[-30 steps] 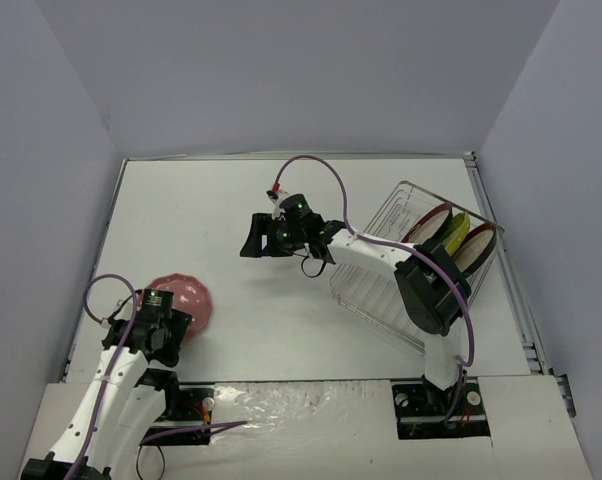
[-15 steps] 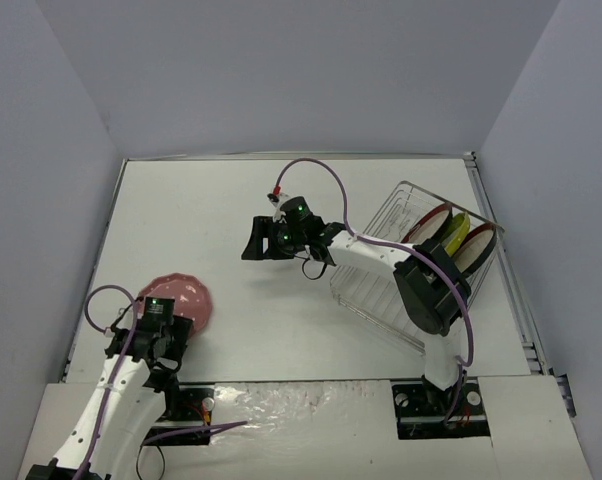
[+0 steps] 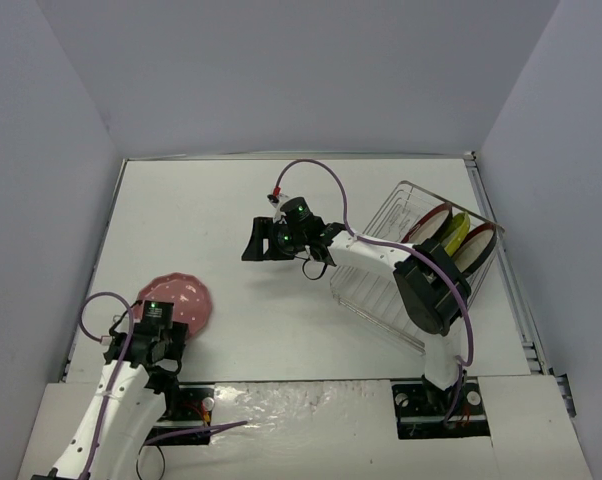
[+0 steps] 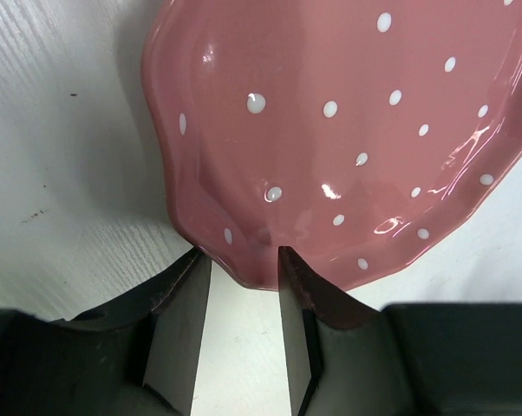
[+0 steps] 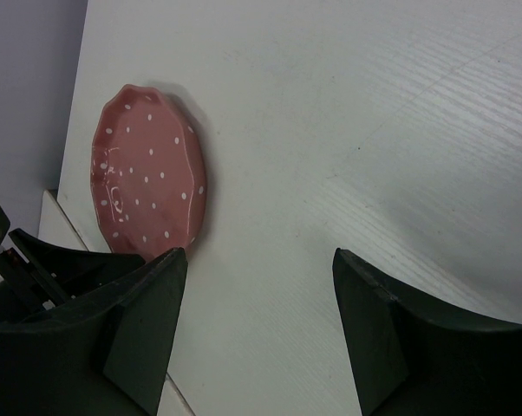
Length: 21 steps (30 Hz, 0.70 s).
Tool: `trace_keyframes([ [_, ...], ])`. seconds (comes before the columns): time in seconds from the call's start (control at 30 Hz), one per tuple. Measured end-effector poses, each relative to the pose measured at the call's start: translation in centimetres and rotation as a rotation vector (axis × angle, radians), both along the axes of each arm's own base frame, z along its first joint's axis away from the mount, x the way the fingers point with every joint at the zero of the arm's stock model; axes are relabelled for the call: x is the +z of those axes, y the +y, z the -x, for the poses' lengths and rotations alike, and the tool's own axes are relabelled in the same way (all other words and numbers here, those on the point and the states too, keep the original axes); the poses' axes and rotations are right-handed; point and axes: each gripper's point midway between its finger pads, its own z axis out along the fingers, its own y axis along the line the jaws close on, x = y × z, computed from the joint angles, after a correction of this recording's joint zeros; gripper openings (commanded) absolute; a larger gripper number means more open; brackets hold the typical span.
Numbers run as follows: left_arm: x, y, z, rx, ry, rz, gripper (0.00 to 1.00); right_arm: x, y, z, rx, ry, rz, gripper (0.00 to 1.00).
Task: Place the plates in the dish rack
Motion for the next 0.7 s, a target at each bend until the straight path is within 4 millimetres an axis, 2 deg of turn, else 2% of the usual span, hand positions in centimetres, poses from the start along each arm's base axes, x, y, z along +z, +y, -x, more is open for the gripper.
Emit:
trace_keyframes([
  [0.6,0.0,1.2,0.5,0.063,0.078,-0.05,0.29,-0.8,-0.8,-0.2,-0.008,0.018,0.007,0.65],
  [0.7,-0.1,1.2,0.6,0.066,0.086,-0.054,0.23,-1.1,-1.1,-0.2,-0.011,0.023,0.011,0.65],
])
